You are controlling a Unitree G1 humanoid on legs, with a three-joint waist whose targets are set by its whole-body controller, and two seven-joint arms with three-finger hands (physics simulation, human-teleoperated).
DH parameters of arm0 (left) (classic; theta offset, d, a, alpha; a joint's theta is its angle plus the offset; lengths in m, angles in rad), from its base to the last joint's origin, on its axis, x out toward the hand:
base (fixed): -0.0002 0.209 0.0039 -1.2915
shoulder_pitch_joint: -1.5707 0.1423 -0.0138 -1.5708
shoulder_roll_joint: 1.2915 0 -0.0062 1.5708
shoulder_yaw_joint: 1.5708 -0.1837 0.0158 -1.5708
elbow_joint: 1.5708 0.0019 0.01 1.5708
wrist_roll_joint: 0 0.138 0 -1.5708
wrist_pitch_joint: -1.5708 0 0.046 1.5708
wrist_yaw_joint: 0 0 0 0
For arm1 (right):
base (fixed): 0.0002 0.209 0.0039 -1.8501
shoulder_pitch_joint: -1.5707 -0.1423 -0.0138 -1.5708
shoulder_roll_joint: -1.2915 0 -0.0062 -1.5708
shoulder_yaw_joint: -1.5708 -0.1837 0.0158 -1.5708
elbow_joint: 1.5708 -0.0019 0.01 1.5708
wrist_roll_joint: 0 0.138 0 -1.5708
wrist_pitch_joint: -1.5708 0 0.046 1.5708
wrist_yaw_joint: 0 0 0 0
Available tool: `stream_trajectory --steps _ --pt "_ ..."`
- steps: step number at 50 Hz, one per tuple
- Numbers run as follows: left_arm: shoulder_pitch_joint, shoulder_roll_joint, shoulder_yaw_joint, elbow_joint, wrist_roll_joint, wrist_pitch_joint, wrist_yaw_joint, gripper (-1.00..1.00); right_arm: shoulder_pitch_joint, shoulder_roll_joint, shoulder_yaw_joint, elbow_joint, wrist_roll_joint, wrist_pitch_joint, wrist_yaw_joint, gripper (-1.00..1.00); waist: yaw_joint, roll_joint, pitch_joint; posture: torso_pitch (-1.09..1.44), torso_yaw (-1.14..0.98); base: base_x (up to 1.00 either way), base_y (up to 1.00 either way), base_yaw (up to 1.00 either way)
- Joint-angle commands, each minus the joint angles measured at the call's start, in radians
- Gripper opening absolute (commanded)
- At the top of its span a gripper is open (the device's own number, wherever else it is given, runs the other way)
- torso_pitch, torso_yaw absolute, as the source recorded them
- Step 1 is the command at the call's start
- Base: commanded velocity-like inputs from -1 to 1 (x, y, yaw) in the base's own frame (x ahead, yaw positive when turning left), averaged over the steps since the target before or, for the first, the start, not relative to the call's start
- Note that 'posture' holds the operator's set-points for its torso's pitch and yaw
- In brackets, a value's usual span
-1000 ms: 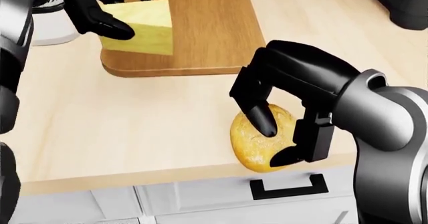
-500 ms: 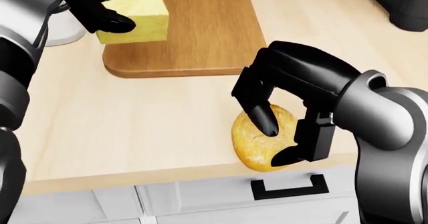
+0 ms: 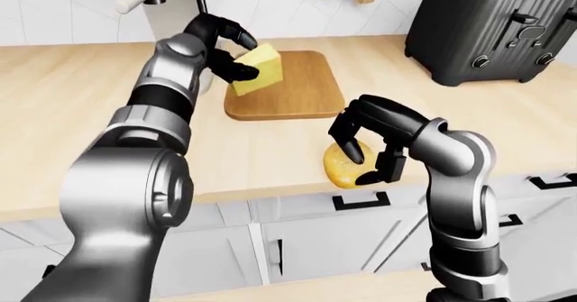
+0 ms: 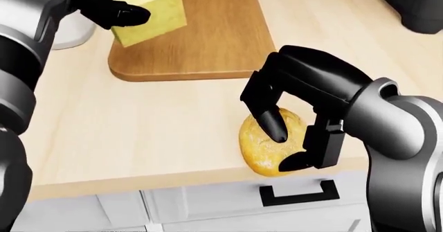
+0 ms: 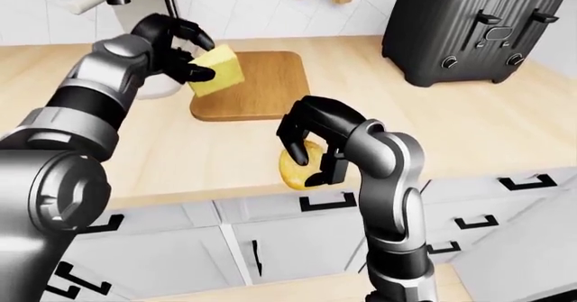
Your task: Place the bread and cheese on the cutting board.
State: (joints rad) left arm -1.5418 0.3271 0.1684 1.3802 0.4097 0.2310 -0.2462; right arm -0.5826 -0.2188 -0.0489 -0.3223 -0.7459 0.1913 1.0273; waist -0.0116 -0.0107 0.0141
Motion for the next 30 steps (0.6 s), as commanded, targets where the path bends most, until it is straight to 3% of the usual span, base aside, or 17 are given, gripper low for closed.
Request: stream_trajectory --steps 1,30 --pt "-0.045 0.012 -0.003 -0.042 0.002 -0.025 0.014 -1.0 -0.007 -0.008 0.001 0.009 -0.009 0.004 0.02 -1.0 0.0 0.002 -0.021 0.0 0.0 0.0 0.0 0.0" --pt "0.023 -0.014 -0.021 -0.038 0.044 -0.048 0.032 -1.0 -0.003 -0.007 0.003 0.013 -0.006 -0.002 0.014 -1.0 0.001 -0.002 -0.026 0.0 0.0 0.0 0.0 0.0"
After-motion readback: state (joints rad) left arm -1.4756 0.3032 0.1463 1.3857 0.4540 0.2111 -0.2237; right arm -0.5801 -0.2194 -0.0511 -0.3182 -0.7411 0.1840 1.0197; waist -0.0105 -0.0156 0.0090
